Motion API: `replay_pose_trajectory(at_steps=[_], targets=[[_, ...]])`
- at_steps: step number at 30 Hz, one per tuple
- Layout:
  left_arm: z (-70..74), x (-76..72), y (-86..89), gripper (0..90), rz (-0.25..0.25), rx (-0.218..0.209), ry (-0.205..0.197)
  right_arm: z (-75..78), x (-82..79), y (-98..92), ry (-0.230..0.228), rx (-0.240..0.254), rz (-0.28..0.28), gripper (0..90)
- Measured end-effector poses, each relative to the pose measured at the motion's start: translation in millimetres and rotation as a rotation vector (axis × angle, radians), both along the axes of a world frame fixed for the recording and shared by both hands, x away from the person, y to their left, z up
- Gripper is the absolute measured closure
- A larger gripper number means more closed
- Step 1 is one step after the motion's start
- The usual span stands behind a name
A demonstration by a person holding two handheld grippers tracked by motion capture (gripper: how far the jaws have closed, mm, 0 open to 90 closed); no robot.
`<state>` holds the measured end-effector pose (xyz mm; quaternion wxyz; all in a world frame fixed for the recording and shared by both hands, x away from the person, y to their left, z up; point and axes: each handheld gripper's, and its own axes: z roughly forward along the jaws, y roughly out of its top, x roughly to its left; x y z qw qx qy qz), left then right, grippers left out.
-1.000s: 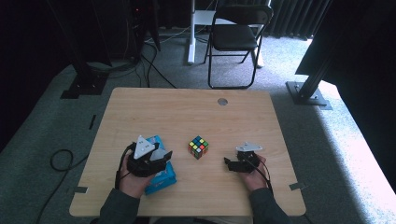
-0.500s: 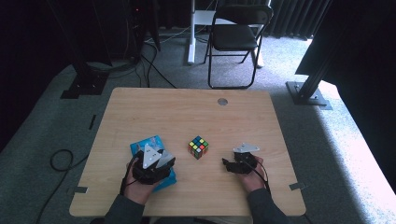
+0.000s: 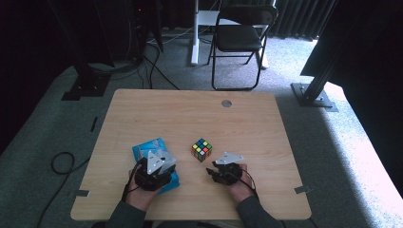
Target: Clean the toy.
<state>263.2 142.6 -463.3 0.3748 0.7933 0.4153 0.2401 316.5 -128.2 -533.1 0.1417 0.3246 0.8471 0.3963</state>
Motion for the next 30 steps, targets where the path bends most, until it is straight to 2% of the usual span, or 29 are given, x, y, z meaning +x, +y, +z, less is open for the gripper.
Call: replay_pose_trajectory(at_steps=[3,10,14,16,19,22,28,30], targets=[[-2.3,-0.6,-1.4,55.1,0.001,0.017,0.003,-1.9,-4.3,17.2,0.007,0.001,0.053,63.8],[-4.5,-2.7,-0.4,55.3,0.014,0.019,-0.001,-8.3,-10.0,54.3,0.034,0.009,0.155,70.8],[-4.2,-4.0,1.5,52.7,0.007,0.010,-0.008,-9.0,-9.9,67.4,0.050,0.026,0.179,72.8],[-3.8,-4.6,2.7,52.4,0.003,0.005,-0.014,-10.7,-9.5,77.8,0.070,0.051,0.201,75.4],[-1.7,-5.7,5.0,52.5,0.005,-0.001,-0.019,-11.6,-9.7,83.1,0.074,0.054,0.204,78.4],[-0.4,-8.5,7.1,50.8,0.015,-0.008,-0.032,-13.0,-7.7,87.0,0.118,0.090,0.205,84.4],[-1.0,-17.5,11.5,50.2,0.019,-0.011,-0.052,-14.6,-7.8,91.0,0.157,0.128,0.227,85.1],[-0.5,-20.0,13.2,49.9,0.022,-0.006,-0.058,-15.3,-12.4,104.5,0.157,0.132,0.249,83.3]])
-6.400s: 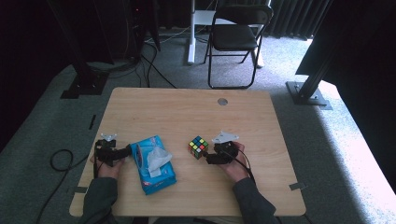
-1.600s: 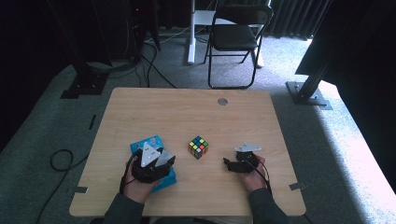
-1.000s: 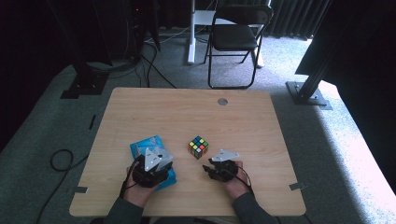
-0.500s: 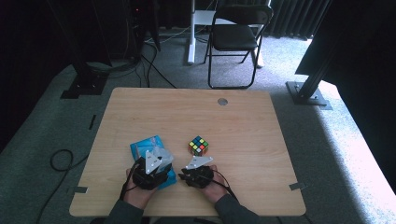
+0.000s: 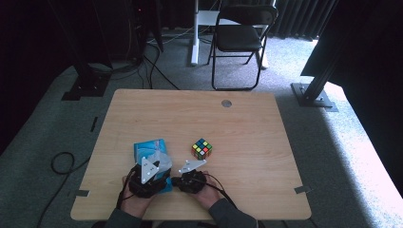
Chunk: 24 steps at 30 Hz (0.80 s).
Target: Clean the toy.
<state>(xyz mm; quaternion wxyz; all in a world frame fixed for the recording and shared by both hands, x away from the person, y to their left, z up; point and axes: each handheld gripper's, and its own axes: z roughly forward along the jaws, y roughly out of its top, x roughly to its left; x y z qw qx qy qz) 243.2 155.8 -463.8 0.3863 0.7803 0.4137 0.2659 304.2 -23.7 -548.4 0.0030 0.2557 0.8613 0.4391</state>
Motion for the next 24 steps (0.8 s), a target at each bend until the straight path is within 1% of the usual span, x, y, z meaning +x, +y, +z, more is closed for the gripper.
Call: replay_pose_trajectory(at_steps=[3,4,5,6,7,8,9,10,11,12,13,15,16,17,18,19,22,23,24], targets=[[-0.2,-2.1,5.3,49.6,0.016,0.007,-0.001,0.6,-2.2,14.6,0.004,0.006,0.007,82.6],[-0.7,-2.3,7.4,49.5,0.023,0.003,-0.002,0.8,-2.1,18.5,0.002,0.009,0.014,82.4],[-1.5,-2.6,12.1,49.4,0.036,0.006,-0.001,0.8,-2.2,22.7,0.006,0.013,0.018,82.2],[-1.5,-2.6,12.1,49.3,0.036,0.006,-0.001,0.8,-2.2,22.7,0.006,0.013,0.018,82.2],[-1.7,-2.7,14.2,49.1,0.042,0.006,0.001,1.6,-3.6,30.1,0.004,0.010,0.034,82.3],[-2.4,-2.9,17.7,49.0,0.054,0.004,0.000,2.1,-5.0,33.5,0.003,0.012,0.040,82.3],[-2.4,-2.9,17.7,48.9,0.054,0.004,0.000,2.1,-5.0,33.5,0.003,0.012,0.040,82.3],[-2.6,-2.8,19.0,48.8,0.057,0.007,-0.001,3.0,-7.1,37.4,-0.006,0.009,0.055,81.5],[-3.1,-3.0,20.7,48.8,0.064,0.009,-0.002,3.0,-7.1,37.4,-0.006,0.009,0.055,81.5],[-3.4,-3.2,22.1,48.7,0.065,0.017,-0.002,3.3,-7.4,37.8,-0.013,0.004,0.055,79.6],[-4.0,-3.3,23.1,47.6,0.066,0.021,-0.002,3.7,-5.4,33.5,-0.009,0.006,0.049,76.5],[-5.8,-4.1,25.0,46.2,0.062,0.033,0.002,5.3,-2.6,25.3,-0.007,0.005,0.028,75.1],[-5.8,-4.1,25.0,45.6,0.062,0.033,0.002,6.2,-0.8,20.4,-0.011,0.005,0.018,74.3],[-6.6,-4.1,24.8,45.6,0.061,0.034,0.008,6.2,-0.8,20.4,-0.011,0.005,0.018,74.3],[-7.3,-4.2,24.5,43.6,0.057,0.036,0.014,8.4,2.6,10.2,-0.012,0.006,-0.003,72.9],[-7.9,-4.4,23.7,43.6,0.051,0.039,0.014,8.4,2.6,10.2,-0.012,0.006,-0.003,72.9],[-10.2,-4.8,19.7,39.0,0.040,0.068,0.014,11.4,6.9,-4.8,-0.022,-0.006,-0.028,71.2],[-11.0,-4.6,18.8,37.7,0.037,0.079,0.017,12.1,8.1,-9.7,-0.023,-0.008,-0.038,70.7],[-12.6,-3.7,17.7,35.2,0.028,0.080,0.030,13.3,10.6,-19.7,-0.026,-0.015,-0.055,69.0]])
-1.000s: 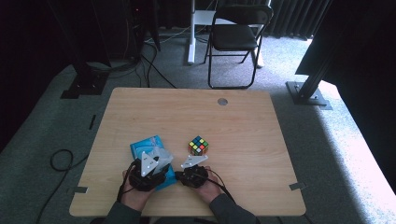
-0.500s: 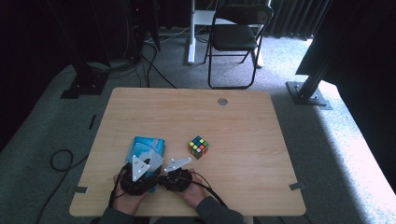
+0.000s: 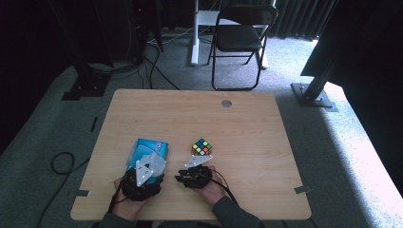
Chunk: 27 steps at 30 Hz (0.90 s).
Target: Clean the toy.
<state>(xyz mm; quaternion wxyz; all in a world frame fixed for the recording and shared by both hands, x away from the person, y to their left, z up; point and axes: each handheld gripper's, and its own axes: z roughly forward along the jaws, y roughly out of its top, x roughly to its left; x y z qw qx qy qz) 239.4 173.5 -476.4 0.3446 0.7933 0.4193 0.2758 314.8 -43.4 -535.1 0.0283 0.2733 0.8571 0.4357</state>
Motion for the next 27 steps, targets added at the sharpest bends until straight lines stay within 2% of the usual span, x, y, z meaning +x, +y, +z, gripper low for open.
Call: replay_pose_trajectory(at_steps=[4,5,8,9,10,14,15,16,20,21,23,27], targets=[[-1.5,1.5,-0.8,34.7,0.007,-0.002,-0.003,1.9,2.2,-15.1,-0.005,-0.003,-0.025,67.7],[-2.4,2.4,-0.6,35.3,0.013,0.001,-0.004,3.4,3.1,-24.7,-0.013,-0.009,-0.038,67.3],[-3.9,4.5,1.5,37.8,0.033,0.009,0.008,5.0,4.1,-34.0,-0.021,-0.013,-0.054,66.8],[-3.8,4.9,2.2,42.2,0.039,0.010,0.011,6.4,4.6,-42.9,-0.035,-0.028,-0.070,65.2],[-3.7,5.6,2.7,42.2,0.049,0.006,0.015,6.4,4.6,-42.9,-0.035,-0.028,-0.070,65.2],[-3.5,8.6,5.8,54.5,0.072,-0.007,0.032,7.1,5.4,-55.3,-0.055,-0.065,-0.091,62.7],[-2.9,10.3,7.5,54.5,0.083,-0.012,0.037,7.2,5.2,-58.5,-0.060,-0.071,-0.098,62.4],[-2.5,11.1,7.8,64.2,0.091,-0.010,0.038,7.2,6.4,-73.4,-0.073,-0.086,-0.131,60.5],[-0.7,14.5,9.3,76.7,0.118,-0.009,0.044,5.4,9.7,-87.6,-0.090,-0.109,-0.173,58.6],[0.4,15.5,9.6,78.9,0.127,-0.012,0.045,4.0,12.8,-97.0,-0.088,-0.116,-0.199,57.5],[1.4,15.9,10.0,80.8,0.130,-0.011,0.044,3.7,14.2,-101.4,-0.087,-0.120,-0.213,56.6],[5.7,19.9,10.8,84.6,0.130,-0.027,0.039,2.9,20.0,-118.4,-0.098,-0.163,-0.254,53.7]])
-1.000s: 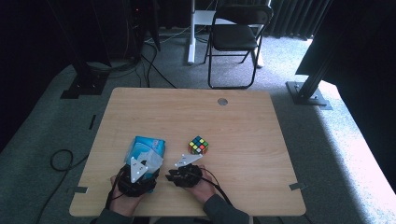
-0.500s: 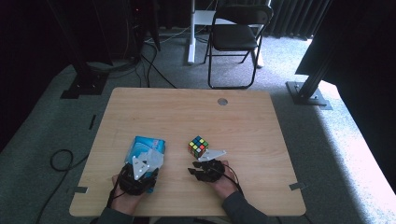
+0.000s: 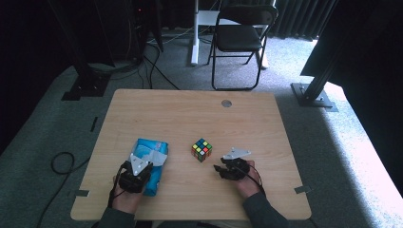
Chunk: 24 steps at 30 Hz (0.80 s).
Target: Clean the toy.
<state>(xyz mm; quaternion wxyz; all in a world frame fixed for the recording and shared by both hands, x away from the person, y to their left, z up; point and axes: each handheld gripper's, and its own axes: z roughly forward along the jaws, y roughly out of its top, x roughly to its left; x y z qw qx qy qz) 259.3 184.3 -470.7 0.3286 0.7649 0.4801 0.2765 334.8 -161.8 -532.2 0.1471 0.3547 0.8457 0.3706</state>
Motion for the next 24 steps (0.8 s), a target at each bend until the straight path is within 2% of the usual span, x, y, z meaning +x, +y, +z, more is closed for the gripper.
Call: replay_pose_trajectory(at_steps=[2,4,8,10,13,16,18,24], targets=[[3.0,4.1,-1.4,85.7,0.000,-0.002,-0.010,-0.4,3.5,-11.8,-0.001,-0.007,-0.035,53.0],[4.3,5.4,-1.7,85.8,0.000,-0.003,-0.012,-0.5,4.3,-15.5,-0.001,-0.004,-0.050,52.5],[11.9,7.0,-4.8,86.3,0.000,-0.010,-0.042,-2.5,8.1,-29.9,0.000,0.003,-0.106,51.3],[13.1,7.5,-5.1,86.4,-0.001,-0.009,-0.047,-3.1,8.7,-32.0,0.003,0.004,-0.117,51.1],[14.9,9.5,-5.4,86.7,0.003,-0.024,-0.052,-7.1,10.9,-38.8,0.006,-0.002,-0.154,50.9],[16.0,11.7,-5.6,86.7,0.002,-0.041,-0.052,-9.7,11.5,-40.6,0.009,-0.008,-0.167,50.7],[18.0,12.3,-7.4,86.7,-0.004,-0.048,-0.058,-11.9,11.9,-42.1,-0.004,-0.013,-0.176,49.1],[23.0,15.8,-15.2,86.8,-0.030,-0.047,-0.068,-16.0,13.1,-44.9,-0.030,0.017,-0.203,47.3]])
